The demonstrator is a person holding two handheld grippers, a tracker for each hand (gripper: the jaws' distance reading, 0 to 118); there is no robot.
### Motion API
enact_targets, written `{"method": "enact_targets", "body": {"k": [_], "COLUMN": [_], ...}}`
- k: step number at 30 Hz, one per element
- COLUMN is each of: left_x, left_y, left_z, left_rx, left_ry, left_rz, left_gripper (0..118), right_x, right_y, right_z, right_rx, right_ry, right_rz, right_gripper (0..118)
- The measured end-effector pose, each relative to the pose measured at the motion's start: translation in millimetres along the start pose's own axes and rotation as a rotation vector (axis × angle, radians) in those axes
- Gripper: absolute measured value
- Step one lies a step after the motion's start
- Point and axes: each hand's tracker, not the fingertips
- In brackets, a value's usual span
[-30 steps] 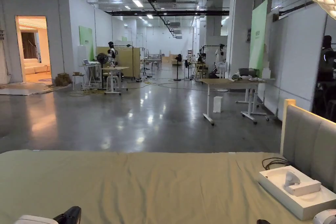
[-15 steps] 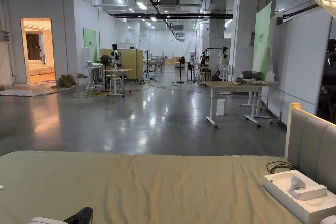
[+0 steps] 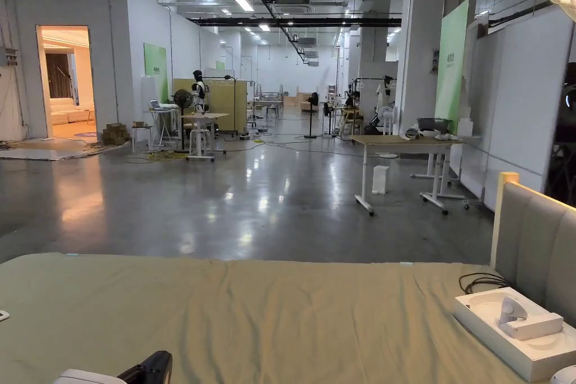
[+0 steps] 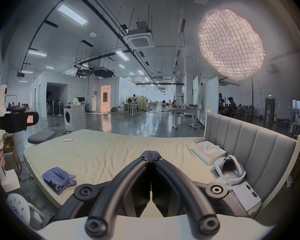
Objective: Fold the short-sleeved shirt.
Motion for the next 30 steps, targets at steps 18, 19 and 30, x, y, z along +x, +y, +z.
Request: {"method": "enact_targets", "body": {"k": [18, 19, 30], "left_x": [-0.2, -0.2, 2.3], "left_y": [3.1, 2.9, 3.7], "left_z": [-1.3, -1.0, 1.1], "left_rx": [0.012, 0.014, 0.043], "left_ry": [0.031, 0.031, 0.022], "left_rz": [-0.006, -0.004, 0.003], "left_gripper": [73, 83, 99], "right_x": [-0.2, -0.5, -4.4], "right_y": [4.5, 4.3, 5.0], "right_z": [1.2, 0.6, -1.9], "right_rx": [0.019, 0.018, 0.022], "right_ry": [0.005, 0.007, 0.034], "right_rz": [0.002, 0.0, -0.02], "right_gripper": [78, 94, 118]}}
